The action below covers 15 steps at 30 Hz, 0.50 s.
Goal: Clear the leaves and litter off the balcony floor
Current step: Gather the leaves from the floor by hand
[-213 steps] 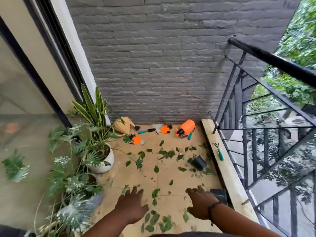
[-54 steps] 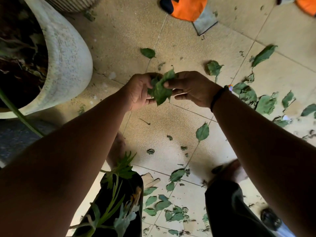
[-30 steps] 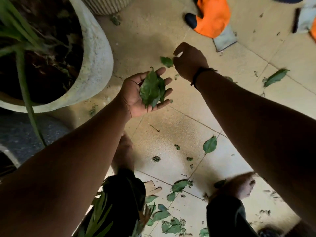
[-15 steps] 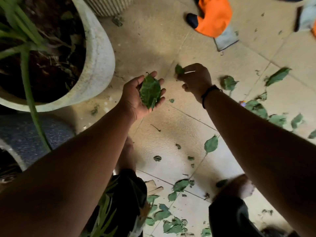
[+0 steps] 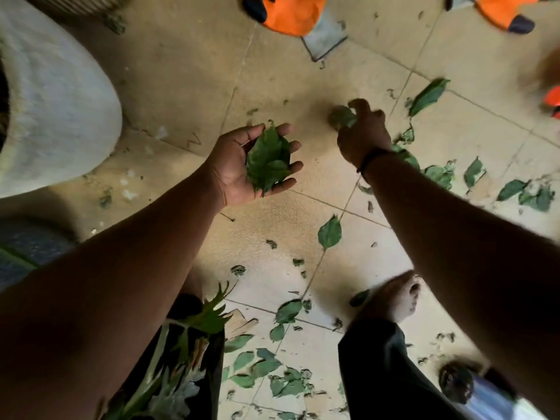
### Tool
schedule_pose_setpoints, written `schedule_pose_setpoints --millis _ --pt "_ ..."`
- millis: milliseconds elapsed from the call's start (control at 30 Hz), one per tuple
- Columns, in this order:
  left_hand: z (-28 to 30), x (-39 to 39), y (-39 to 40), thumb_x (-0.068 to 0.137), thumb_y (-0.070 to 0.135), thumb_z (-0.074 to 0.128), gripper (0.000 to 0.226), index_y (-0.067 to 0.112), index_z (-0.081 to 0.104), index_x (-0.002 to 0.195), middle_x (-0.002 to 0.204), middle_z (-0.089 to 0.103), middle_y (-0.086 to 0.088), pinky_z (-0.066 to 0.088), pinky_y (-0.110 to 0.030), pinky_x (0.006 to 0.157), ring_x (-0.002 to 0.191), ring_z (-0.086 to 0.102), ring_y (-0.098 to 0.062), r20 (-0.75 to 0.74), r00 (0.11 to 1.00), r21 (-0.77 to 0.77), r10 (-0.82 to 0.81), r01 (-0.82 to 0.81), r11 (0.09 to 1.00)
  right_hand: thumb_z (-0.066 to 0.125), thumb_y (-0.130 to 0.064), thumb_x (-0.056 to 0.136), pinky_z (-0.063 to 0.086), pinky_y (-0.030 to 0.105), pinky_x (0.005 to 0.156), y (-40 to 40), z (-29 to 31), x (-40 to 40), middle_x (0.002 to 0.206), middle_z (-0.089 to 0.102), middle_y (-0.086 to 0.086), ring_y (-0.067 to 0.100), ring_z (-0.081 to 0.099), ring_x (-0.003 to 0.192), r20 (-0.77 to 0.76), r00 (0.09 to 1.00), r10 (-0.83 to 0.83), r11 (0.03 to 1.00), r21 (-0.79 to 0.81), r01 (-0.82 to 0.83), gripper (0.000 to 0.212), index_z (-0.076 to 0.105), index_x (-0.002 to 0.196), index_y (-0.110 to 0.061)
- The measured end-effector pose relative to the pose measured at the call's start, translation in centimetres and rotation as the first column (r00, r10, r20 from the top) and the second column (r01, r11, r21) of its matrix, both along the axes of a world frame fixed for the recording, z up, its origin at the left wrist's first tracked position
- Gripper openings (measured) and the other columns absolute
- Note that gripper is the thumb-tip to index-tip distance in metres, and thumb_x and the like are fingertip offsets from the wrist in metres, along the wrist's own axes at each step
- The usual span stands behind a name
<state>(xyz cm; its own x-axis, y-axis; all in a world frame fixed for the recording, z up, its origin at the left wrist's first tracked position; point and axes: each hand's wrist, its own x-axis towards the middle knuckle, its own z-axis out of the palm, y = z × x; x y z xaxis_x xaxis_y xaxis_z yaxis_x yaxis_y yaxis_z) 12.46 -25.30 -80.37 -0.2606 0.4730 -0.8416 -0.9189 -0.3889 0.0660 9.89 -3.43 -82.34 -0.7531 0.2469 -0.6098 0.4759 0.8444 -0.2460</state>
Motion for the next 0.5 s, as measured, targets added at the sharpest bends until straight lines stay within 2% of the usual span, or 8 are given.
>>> schedule_pose_setpoints --millis 67,100,167,233,300,367,433,500 --pt "-0.4 0.0 0.6 0.098 0.043 0.034 0.041 0.027 0.07 0.111 0.111 0.07 0.0 0.057 -0.039 0.083 0.102 0.067 -0.027 -0.015 0.999 -0.032 -0.049 0.049 0.998 0.039 -0.022 0.099 0.045 0.047 0.093 1.0 -1.6 -0.6 0.134 0.042 0.017 0.044 0.053 0.113 0.063 0.923 0.379 0.918 0.095 -0.384 0.044 0.039 0.143 -0.029" --pt "-0.6 0.0 0.8 0.098 0.043 0.034 0.041 0.027 0.069 0.112 0.113 0.07 0.0 0.056 -0.039 0.084 0.104 0.067 -0.027 -0.018 0.998 -0.044 -0.067 0.066 0.997 0.037 -0.024 0.101 0.046 0.05 0.091 1.2 -2.0 -0.9 0.133 0.043 0.018 0.044 0.053 0.113 0.088 0.863 0.498 0.855 0.12 -0.505 0.044 0.038 0.145 -0.027" --pt "-0.9 0.1 1.2 0.098 0.043 0.035 0.041 0.027 0.068 0.115 0.116 0.069 0.0 0.056 -0.039 0.085 0.106 0.066 -0.027 -0.017 0.995 -0.081 -0.096 0.095 0.992 0.037 -0.025 0.102 0.046 0.05 0.089 1.6 -2.5 -1.5 0.131 0.047 0.02 0.044 0.053 0.113 0.127 0.812 0.569 0.799 0.147 -0.583 0.041 0.04 0.143 -0.019" --pt "-1.1 0.2 1.7 0.098 0.043 0.036 0.04 0.026 0.068 0.116 0.118 0.069 -0.001 0.056 -0.039 0.086 0.107 0.066 -0.029 -0.012 0.994 -0.123 -0.111 0.109 0.986 0.043 -0.023 0.099 0.046 0.046 0.091 2.1 -2.2 -1.8 0.126 0.055 0.018 0.04 0.054 0.115 0.149 0.878 0.455 0.872 0.124 -0.473 0.034 0.052 0.132 -0.014" --pt "-1.2 0.3 2.5 0.097 0.042 0.037 0.039 0.026 0.069 0.115 0.116 0.07 -0.001 0.055 -0.04 0.088 0.108 0.065 -0.029 -0.012 0.993 -0.163 -0.114 0.11 0.98 0.055 -0.024 0.094 0.047 0.039 0.091 2.9 -0.9 -1.8 0.119 0.063 0.014 0.033 0.058 0.113 0.109 0.965 0.239 0.97 0.02 -0.243 0.026 0.062 0.117 -0.011" --pt "-1.4 0.4 3.7 0.098 0.042 0.037 0.039 0.027 0.069 0.112 0.113 0.07 -0.001 0.051 -0.041 0.092 0.108 0.065 -0.029 -0.012 0.994 -0.19 -0.106 0.102 0.976 0.067 -0.032 0.09 0.049 0.034 0.086 3.5 1.5 -1.0 0.107 0.069 0.007 0.026 0.062 0.105 0.048 0.998 0.045 0.991 -0.125 -0.038 0.021 0.065 0.103 -0.016" --pt "-1.4 0.4 5.0 0.098 0.045 0.036 0.04 0.027 0.069 0.111 0.113 0.07 -0.001 0.048 -0.041 0.096 0.106 0.066 -0.027 -0.021 0.993 -0.184 -0.118 0.112 0.976 0.068 -0.037 0.088 0.052 0.034 0.079 3.0 4.5 0.6 0.095 0.069 0.0 0.022 0.064 0.094 -0.005 1.0 0.014 0.974 -0.226 -0.015 0.014 0.063 0.094 -0.025" --pt "-1.2 0.3 6.9 0.098 0.047 0.036 0.041 0.026 0.069 0.11 0.116 0.07 -0.003 0.049 -0.041 0.096 0.102 0.068 -0.026 -0.018 0.99 -0.161 -0.14 0.136 0.978 0.059 -0.036 0.092 0.053 0.037 0.078 2.2 7.0 2.5 0.099 0.065 0.001 0.024 0.064 0.093 -0.08 0.991 0.109 0.969 -0.214 -0.124 0.012 0.062 0.099 -0.027"
